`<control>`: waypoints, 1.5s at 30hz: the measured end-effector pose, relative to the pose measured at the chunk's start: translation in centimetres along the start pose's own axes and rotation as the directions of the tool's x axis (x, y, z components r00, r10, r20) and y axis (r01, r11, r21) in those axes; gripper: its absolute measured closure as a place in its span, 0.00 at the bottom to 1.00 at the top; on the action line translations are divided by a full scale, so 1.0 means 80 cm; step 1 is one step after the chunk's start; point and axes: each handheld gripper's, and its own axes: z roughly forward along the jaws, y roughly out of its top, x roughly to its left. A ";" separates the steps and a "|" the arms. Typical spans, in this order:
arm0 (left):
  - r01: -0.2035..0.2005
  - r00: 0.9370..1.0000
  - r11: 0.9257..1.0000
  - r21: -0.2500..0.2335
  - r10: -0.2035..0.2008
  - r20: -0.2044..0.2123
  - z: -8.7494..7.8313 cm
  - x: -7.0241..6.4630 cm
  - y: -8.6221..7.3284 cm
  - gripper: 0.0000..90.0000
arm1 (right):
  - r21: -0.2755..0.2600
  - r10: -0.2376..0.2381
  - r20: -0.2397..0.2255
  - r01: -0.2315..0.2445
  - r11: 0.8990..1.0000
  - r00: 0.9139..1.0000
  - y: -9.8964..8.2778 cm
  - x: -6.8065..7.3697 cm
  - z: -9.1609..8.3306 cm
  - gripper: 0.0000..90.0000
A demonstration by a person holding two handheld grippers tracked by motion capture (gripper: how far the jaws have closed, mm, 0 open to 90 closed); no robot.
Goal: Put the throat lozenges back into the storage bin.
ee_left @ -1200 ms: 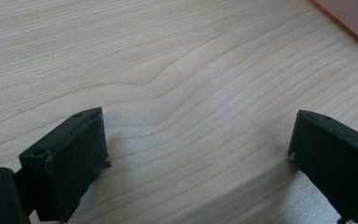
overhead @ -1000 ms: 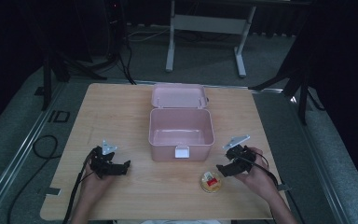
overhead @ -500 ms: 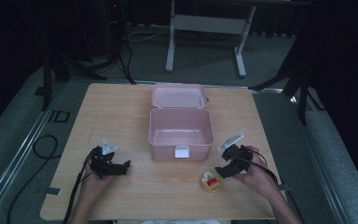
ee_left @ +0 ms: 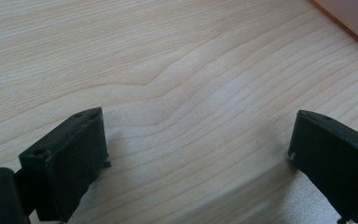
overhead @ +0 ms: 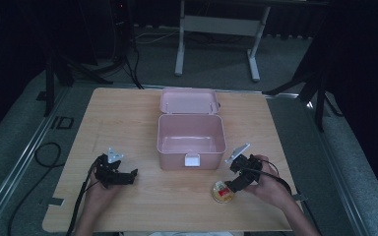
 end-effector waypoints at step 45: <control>0.000 1.000 1.000 0.000 0.000 0.000 0.000 0.000 0.000 0.05 | 0.092 -0.163 -0.138 0.177 0.980 0.977 0.009 0.036 0.026 0.14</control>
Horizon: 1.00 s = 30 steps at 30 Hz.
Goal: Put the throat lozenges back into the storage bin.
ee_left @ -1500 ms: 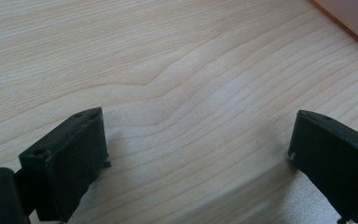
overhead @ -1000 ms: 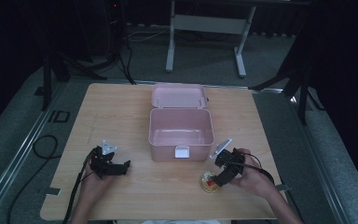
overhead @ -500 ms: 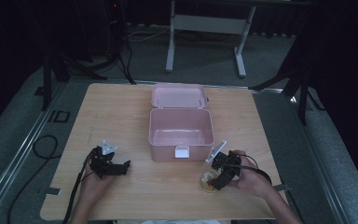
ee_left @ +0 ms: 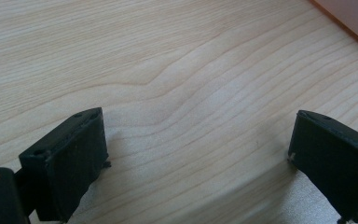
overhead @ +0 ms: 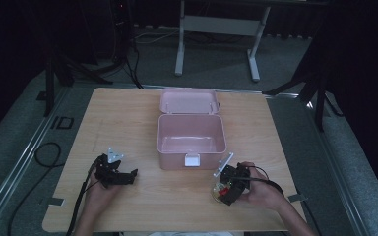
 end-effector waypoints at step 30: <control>0.000 1.000 1.000 0.000 0.000 0.001 0.000 0.000 0.000 0.05 | 0.078 -0.063 -0.020 0.064 0.995 0.998 0.012 0.010 0.025 0.15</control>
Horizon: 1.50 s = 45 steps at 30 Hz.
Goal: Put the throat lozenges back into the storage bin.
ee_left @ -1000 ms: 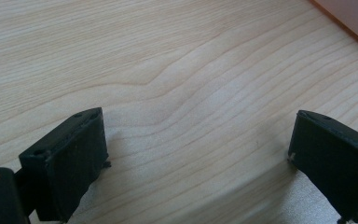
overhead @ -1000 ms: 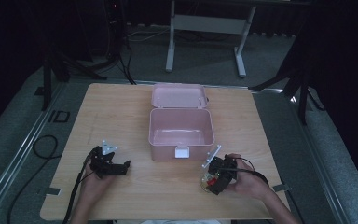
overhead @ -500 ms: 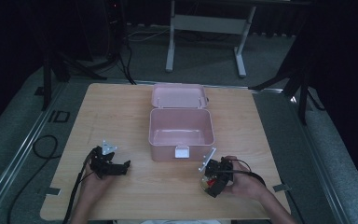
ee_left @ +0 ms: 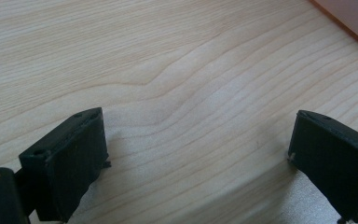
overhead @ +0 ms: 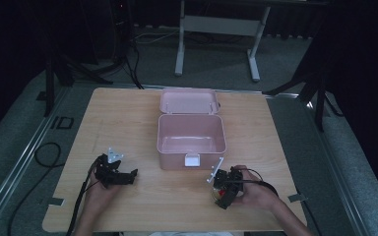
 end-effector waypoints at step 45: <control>0.000 1.000 1.000 0.000 0.000 0.000 0.000 0.000 0.000 0.05 | 0.007 -0.004 0.019 0.004 1.000 1.000 -0.007 -0.008 -0.031 0.23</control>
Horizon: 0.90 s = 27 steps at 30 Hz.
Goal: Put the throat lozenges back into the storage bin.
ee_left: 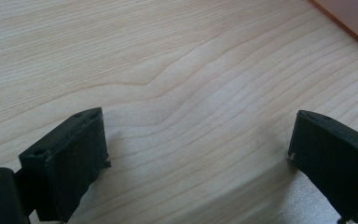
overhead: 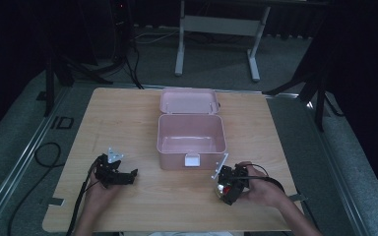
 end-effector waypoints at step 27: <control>0.000 1.000 1.000 0.000 0.000 0.000 0.000 0.000 0.000 0.05 | -0.006 0.007 0.041 -0.007 1.000 0.999 -0.008 -0.021 -0.055 0.23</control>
